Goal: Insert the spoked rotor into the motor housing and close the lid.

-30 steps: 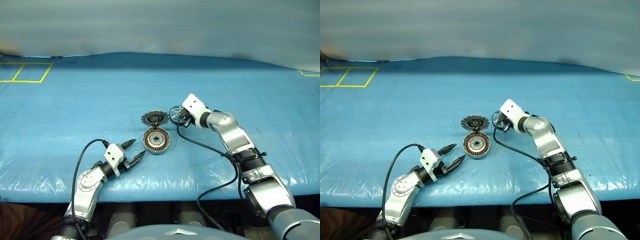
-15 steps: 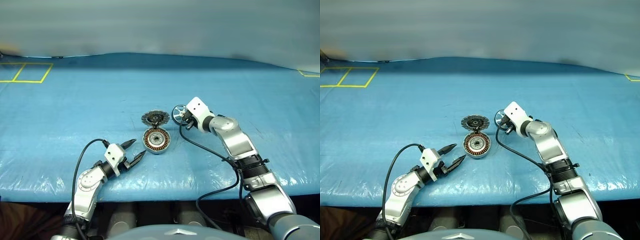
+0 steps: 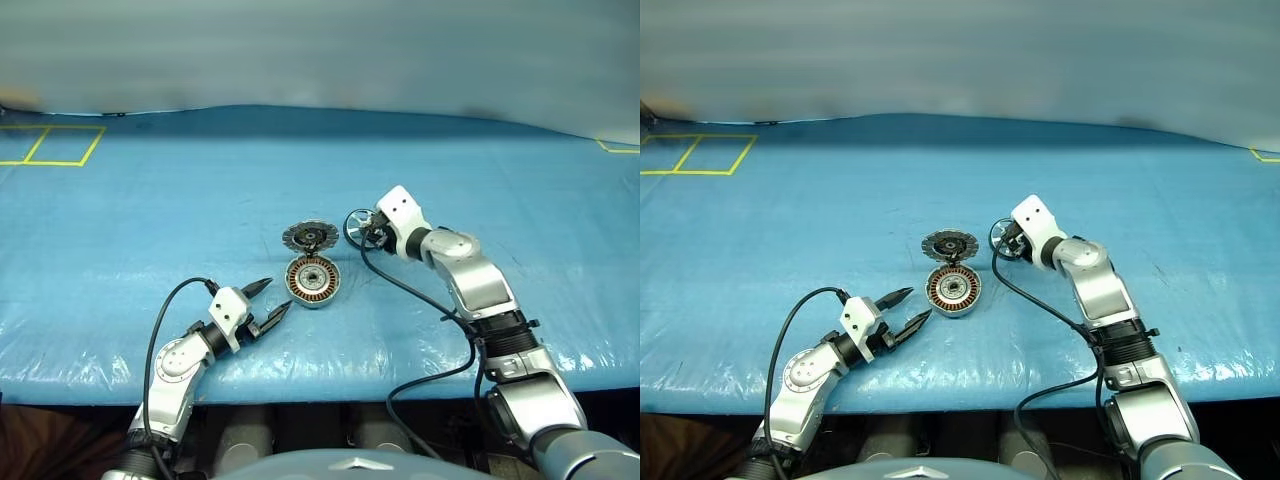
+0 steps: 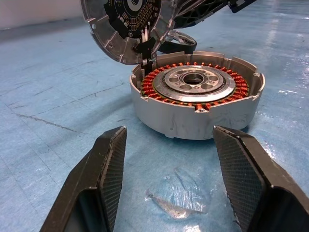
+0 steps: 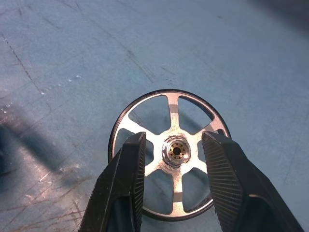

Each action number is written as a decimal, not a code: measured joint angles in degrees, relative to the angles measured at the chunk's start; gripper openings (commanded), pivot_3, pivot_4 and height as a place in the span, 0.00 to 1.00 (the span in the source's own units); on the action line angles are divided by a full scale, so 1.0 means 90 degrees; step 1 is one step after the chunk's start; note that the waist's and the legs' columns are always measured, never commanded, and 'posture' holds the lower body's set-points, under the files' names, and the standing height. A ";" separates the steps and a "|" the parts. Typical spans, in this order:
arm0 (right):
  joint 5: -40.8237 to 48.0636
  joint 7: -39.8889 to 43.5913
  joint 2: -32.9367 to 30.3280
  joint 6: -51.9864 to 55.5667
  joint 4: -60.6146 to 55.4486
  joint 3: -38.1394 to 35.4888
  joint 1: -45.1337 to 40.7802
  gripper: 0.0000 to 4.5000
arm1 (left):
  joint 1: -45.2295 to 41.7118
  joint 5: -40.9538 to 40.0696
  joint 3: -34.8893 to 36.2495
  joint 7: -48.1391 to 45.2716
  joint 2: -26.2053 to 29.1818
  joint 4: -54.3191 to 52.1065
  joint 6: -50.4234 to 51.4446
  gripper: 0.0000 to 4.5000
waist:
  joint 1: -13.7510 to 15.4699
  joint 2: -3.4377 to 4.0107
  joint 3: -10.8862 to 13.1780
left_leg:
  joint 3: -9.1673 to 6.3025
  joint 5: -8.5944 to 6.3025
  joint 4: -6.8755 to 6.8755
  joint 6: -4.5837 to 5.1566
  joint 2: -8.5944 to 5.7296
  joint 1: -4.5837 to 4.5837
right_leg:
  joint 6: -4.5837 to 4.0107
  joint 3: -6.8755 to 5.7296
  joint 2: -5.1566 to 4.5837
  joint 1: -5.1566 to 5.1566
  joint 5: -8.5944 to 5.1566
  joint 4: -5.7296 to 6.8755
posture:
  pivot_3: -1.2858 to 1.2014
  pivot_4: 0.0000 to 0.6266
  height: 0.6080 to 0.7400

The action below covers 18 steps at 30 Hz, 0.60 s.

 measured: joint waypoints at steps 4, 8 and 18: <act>0.0007 -0.0092 -0.0020 -0.0056 -0.0030 -0.0081 0.0000 0.39 | 0.0001 0.0001 -0.0001 0.0017 0.0000 0.0000 0.0000 0.67 | 0.0000 0.0000 0.0000 | 0.0002 0.0000 0.0000 0.0000 0.0000 0.0000 | 0.0000 0.0000 0.0000 0.0000 0.0000 0.0000 | 0.52 0.24 1.00; -0.0015 -0.0101 -0.0117 -0.0056 -0.0014 -0.0081 0.0000 0.39 | 0.0003 0.0002 -0.0009 0.0028 0.0001 0.0000 0.0000 0.67 | 0.0000 0.0000 0.0000 | 0.0003 0.0000 0.0000 0.0000 0.0000 0.0000 | 0.0000 0.0000 0.0000 0.0000 0.0000 0.0000 | 0.52 0.24 1.00; -0.0167 -0.0058 -0.0132 -0.0117 0.0429 0.0168 0.0003 0.39 | 0.0009 0.0008 -0.0019 0.0049 0.0005 0.0000 0.0000 0.67 | -0.0004 0.0000 0.0000 | 0.0007 0.0000 0.0000 0.0000 0.0000 0.0001 | 0.0000 0.0001 0.0000 0.0000 0.0000 0.0000 | 0.52 0.24 1.00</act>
